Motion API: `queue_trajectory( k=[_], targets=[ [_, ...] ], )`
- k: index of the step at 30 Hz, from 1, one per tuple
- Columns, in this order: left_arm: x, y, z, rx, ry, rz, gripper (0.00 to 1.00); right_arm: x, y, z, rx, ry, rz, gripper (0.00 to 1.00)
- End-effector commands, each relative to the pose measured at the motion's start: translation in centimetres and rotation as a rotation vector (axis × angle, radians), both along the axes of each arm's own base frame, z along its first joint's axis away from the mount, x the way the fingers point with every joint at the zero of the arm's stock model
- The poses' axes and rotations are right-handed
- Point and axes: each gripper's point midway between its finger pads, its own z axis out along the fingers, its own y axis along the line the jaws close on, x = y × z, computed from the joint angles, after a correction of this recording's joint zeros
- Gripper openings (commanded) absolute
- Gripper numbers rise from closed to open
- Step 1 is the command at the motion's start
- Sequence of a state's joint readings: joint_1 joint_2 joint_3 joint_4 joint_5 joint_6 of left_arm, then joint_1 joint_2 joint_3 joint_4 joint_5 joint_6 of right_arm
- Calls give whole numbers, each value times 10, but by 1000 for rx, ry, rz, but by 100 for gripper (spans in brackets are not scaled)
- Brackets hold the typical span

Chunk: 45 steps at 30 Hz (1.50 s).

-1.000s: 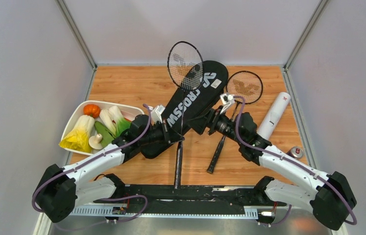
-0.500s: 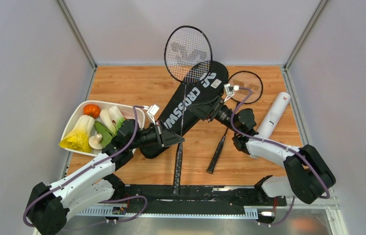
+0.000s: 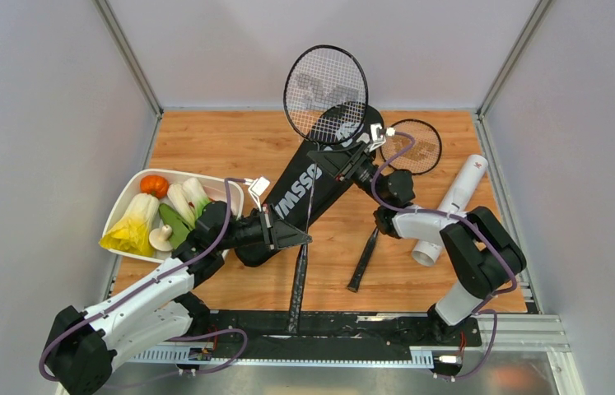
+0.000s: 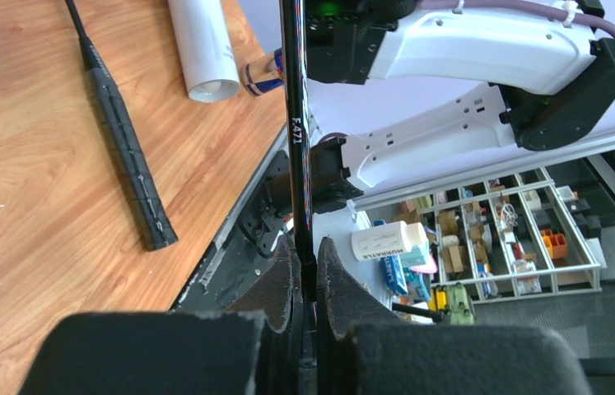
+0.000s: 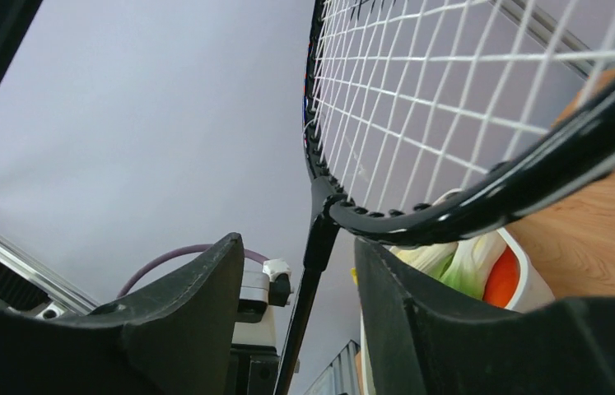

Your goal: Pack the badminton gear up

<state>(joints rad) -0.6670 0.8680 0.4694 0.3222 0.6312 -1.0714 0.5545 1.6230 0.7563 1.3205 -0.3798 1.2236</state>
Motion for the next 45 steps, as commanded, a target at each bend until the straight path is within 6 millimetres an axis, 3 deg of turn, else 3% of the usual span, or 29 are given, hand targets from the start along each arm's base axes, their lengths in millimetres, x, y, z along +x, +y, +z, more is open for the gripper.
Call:
queue_trajectory(
  k=[1, 6, 12, 18, 20, 23, 25, 28, 29, 30, 38, 42, 45],
  targets=[
    [-6, -2, 23, -69, -84, -37, 0, -3, -16, 46, 152, -117, -21, 53],
    [-5, -3, 20, -69, -75, -38, 0, 2, -24, 49, 166, -125, -58, 41],
    [-4, -5, 19, -73, -66, -50, 0, 6, -25, 43, 174, -111, -54, 1],
    [9, 0, -6, 82, -44, 16, 42, 11, -42, 29, 214, -39, -41, 0],
    [11, 2, -9, 122, -54, 26, 51, 13, -48, 23, 192, -9, -46, 0],
    [14, 4, -9, 154, -78, 40, 75, 13, -59, 15, 141, 16, -65, 0],
    [20, 8, -11, 195, -89, 72, 82, 16, -64, 6, 95, 55, -75, 0],
    [23, 11, -11, 251, -123, 78, 87, 17, -75, -10, 37, 115, -96, 0],
    [25, 15, -20, 307, -139, 76, 87, 18, -79, -16, 16, 139, -99, 0],
    [29, 16, -12, 322, -168, 84, 87, 18, -82, -25, -11, 180, -97, 0],
    [94, 61, -38, 825, -326, 238, 76, -4, -108, -93, -311, 391, -183, 0],
    [116, 60, -58, 973, -302, 211, 73, -25, -121, -114, -373, 447, -222, 0],
    [126, 52, -85, 1034, -281, 164, 72, -39, -132, -122, -382, 458, -251, 0]
  ],
)
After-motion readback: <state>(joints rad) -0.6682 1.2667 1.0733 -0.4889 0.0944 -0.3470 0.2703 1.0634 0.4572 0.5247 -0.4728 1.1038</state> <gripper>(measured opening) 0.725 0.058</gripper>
